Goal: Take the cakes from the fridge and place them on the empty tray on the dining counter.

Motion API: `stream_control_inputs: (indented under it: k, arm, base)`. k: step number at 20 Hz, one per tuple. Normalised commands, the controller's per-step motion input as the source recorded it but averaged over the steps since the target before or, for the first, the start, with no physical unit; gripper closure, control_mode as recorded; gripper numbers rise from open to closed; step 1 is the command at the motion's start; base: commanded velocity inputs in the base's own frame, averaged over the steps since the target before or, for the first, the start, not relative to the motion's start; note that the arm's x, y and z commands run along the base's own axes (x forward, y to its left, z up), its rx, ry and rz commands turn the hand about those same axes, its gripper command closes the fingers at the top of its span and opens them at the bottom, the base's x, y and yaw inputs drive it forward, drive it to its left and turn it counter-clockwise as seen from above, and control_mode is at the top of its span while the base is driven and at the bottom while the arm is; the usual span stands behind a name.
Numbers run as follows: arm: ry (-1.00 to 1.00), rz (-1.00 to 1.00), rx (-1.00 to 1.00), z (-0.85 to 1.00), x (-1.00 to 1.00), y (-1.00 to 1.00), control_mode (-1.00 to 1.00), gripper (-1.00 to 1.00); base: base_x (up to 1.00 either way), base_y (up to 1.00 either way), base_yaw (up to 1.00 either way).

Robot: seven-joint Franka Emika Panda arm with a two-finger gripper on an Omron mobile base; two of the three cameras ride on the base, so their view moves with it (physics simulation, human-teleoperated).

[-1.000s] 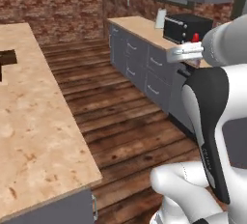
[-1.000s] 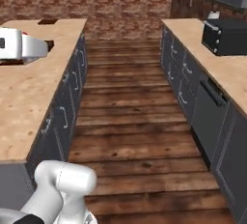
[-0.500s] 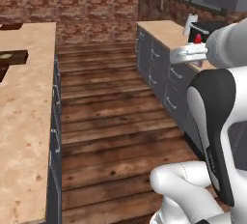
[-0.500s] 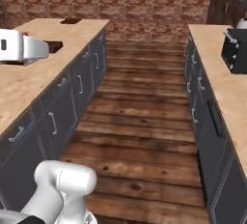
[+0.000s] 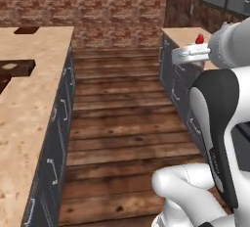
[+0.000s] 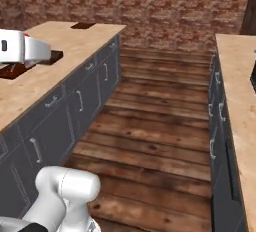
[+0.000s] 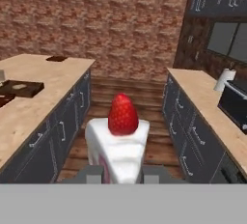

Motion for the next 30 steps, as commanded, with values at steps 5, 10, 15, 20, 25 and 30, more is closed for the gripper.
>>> stream_control_inputs:
  k: [5,10,15,20,25,30]
  arm:
    - [0.00,0.00,0.00,0.00,0.00,0.00,1.00,1.00]
    - [0.00,0.00,0.00,0.00,0.00,0.00,1.00,1.00]
    - [0.00,0.00,0.00,0.00,0.00,0.00,1.00,1.00]
    - [0.00,0.00,0.00,0.00,0.00,0.00,1.00,1.00]
    - [0.00,0.00,0.00,0.00,0.00,0.00,1.00,1.00]
    - [0.00,0.00,0.00,0.00,0.00,0.00,1.00,1.00]
  base:
    - [1.00,-0.24,0.15]
    - [1.00,-0.19,0.11]
    - [1.00,-0.21,0.07]
    - [1.00,-0.22,0.06]
    - [1.00,-0.28,0.04]
    - [1.00,-0.27,0.06]
